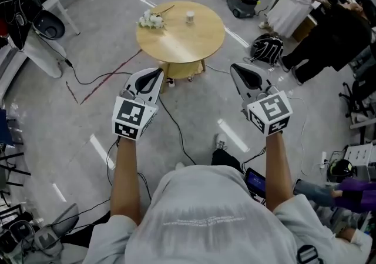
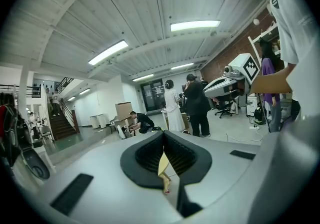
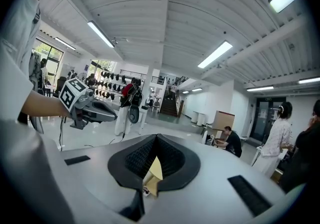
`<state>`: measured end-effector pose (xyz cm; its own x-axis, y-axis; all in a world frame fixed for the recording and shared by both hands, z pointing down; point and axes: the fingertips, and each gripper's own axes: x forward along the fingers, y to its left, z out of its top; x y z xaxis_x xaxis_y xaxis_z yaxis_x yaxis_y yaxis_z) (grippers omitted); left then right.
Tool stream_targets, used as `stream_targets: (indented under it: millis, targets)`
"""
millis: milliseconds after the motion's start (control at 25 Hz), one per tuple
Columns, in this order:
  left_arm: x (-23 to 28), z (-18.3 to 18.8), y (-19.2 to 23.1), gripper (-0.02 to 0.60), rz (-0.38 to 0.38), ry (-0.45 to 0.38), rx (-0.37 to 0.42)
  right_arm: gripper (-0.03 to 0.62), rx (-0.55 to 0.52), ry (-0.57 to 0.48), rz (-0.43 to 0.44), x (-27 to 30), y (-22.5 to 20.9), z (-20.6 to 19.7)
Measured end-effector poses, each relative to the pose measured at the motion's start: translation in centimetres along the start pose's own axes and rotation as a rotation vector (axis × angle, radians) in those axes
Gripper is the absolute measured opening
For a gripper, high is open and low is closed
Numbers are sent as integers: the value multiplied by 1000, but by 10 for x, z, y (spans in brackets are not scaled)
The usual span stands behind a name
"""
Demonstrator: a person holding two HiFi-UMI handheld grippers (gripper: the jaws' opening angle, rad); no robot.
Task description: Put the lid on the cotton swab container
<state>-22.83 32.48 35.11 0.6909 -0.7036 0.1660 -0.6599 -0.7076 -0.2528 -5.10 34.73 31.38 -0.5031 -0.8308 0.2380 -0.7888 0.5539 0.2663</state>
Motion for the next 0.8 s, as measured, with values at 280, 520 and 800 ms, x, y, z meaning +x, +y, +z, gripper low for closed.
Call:
stream_targets:
  millis: [280,520,800]
  targets:
    - [81,13,3,18,18,34,30,28,-14,-36,35,30,-79,-18]
    - [192,33,35,18,122,24,-77,27,-12,-58,99,82,-195,-35]
    - [293,58,51,18,230,57,-111,26,3,-71,187,125,-303,-52]
